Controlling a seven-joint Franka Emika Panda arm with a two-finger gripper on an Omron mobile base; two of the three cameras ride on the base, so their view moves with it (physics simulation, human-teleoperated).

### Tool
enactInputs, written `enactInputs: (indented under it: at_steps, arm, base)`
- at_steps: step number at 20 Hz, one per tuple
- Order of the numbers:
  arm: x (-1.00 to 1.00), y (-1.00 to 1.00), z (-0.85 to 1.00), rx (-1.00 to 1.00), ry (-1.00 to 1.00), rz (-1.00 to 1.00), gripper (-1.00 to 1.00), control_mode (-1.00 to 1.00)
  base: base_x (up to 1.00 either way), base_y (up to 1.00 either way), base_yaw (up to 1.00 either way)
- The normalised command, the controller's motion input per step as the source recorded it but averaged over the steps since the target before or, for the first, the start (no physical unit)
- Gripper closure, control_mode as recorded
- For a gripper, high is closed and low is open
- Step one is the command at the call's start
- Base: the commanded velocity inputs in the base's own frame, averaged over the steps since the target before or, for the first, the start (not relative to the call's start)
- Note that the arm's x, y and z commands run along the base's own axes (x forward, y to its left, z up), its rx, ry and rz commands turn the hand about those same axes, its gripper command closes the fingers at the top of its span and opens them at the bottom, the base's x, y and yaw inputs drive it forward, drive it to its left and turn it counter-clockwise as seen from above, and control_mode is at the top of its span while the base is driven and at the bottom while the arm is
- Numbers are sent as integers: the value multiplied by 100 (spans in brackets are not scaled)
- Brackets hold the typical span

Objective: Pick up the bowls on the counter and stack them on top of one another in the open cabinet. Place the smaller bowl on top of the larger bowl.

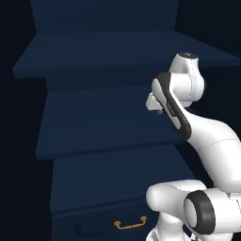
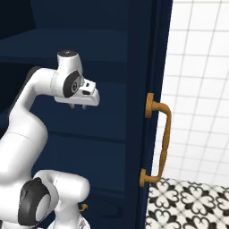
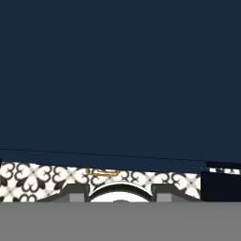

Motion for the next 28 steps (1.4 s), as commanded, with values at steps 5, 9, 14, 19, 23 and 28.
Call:
enactInputs:
  at_steps: [5,9,14,19,23,28]
  arm:
    - [-4,0,0,0,0,0,-100,-100]
    - [-42,-3,0,0,-3,0,-100,-100]
    - [-10,-1,0,0,0,0,-100,100]
    - [0,0,0,0,0,0,-100,100]
    - [0,0,0,0,0,0,-100,100]
    - [0,0,0,0,0,0,-100,100]
  base:
    - [0,0,0]
    - [0,0,0]
    - [-61,-2,1]
    - [-89,0,11]
    - [-98,6,27]
    - [-83,38,55]
